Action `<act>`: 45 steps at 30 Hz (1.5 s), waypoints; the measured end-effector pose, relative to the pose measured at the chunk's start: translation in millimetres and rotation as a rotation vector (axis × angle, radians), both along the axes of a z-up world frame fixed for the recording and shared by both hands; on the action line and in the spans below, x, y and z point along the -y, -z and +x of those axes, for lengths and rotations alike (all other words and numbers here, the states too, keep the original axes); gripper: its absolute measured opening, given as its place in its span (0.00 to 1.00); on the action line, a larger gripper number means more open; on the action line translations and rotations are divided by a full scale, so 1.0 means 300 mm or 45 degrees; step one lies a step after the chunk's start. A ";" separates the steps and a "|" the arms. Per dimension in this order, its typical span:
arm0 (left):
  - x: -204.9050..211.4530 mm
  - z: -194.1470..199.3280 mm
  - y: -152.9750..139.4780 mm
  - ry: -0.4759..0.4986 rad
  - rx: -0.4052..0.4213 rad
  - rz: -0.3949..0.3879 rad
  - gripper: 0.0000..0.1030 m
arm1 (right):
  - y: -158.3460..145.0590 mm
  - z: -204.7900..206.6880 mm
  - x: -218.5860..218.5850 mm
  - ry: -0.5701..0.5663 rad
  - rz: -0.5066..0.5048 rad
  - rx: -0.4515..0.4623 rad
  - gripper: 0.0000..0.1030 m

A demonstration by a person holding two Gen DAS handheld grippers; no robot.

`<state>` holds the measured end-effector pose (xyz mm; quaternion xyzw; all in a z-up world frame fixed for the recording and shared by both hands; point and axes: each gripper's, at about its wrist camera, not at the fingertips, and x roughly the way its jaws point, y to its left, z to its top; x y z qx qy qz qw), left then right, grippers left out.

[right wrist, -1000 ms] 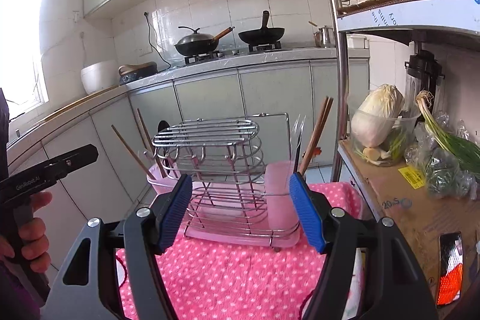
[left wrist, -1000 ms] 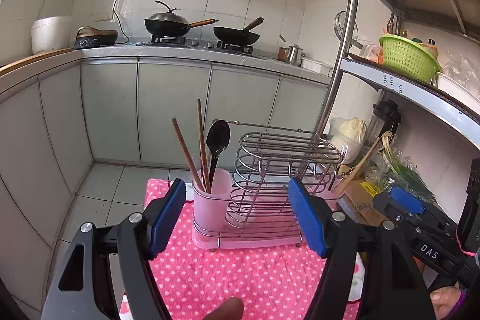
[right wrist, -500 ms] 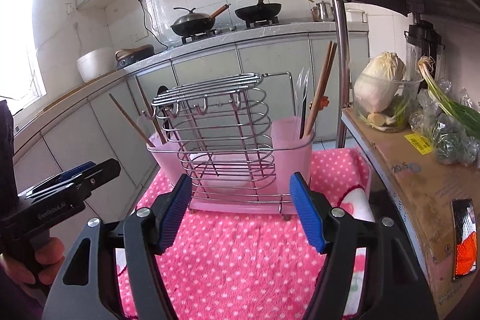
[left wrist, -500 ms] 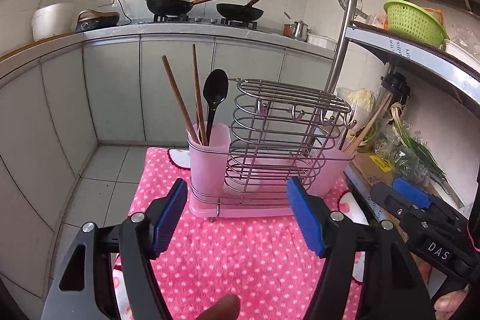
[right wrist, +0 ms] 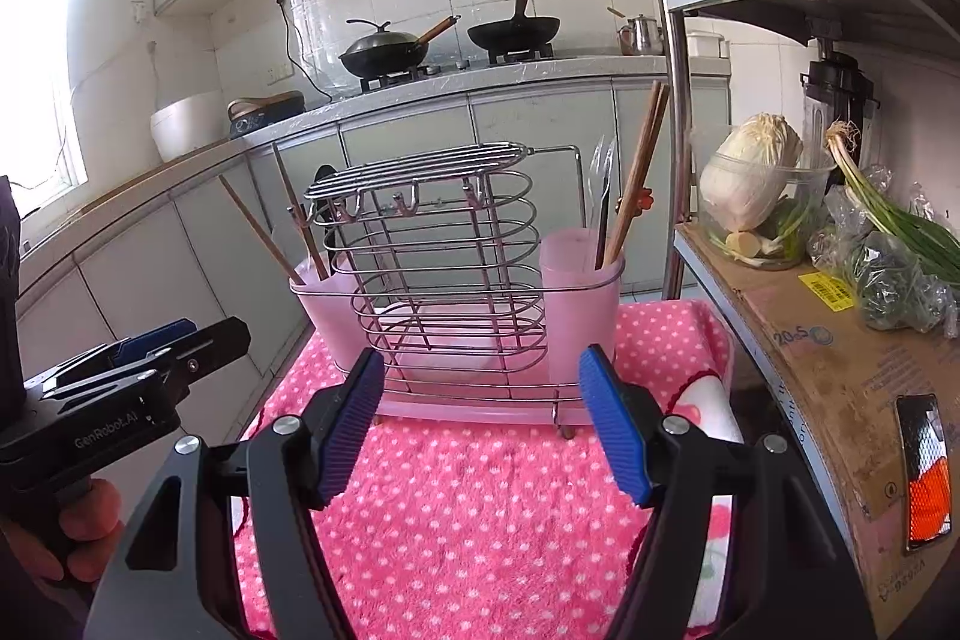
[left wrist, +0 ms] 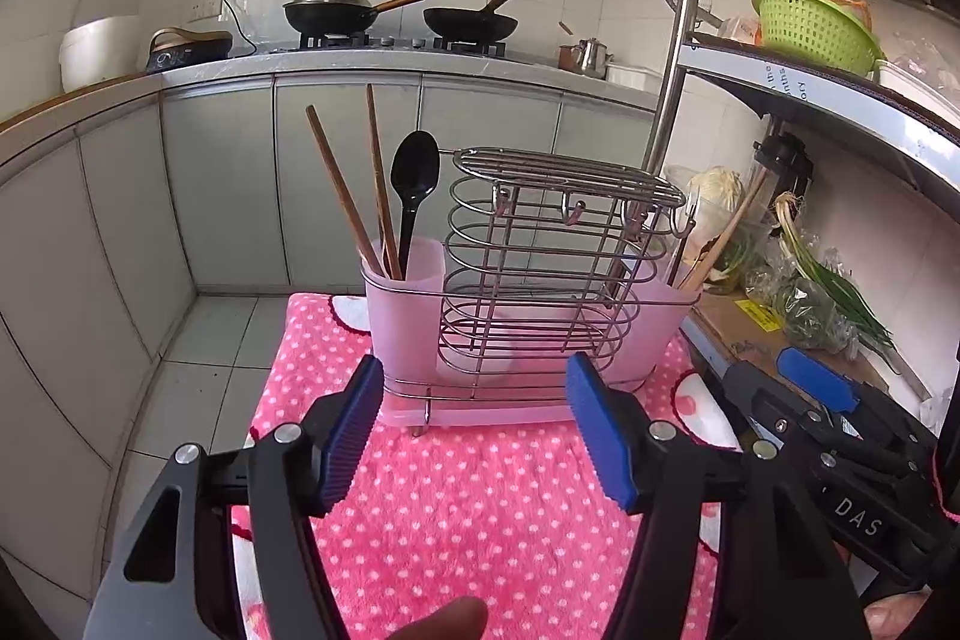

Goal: Organize utensils

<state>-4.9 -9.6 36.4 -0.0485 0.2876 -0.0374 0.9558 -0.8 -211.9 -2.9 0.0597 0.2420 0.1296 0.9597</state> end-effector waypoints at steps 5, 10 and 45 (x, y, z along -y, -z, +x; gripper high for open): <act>0.003 -0.005 0.004 0.003 -0.002 0.001 0.60 | 0.002 -0.006 -0.007 0.004 -0.003 -0.004 0.66; 0.006 -0.007 0.007 0.002 -0.005 0.005 0.59 | 0.003 -0.006 -0.015 0.002 -0.012 -0.009 0.66; 0.013 0.000 0.006 0.011 -0.009 0.020 0.58 | 0.005 -0.007 -0.019 0.004 -0.029 -0.005 0.66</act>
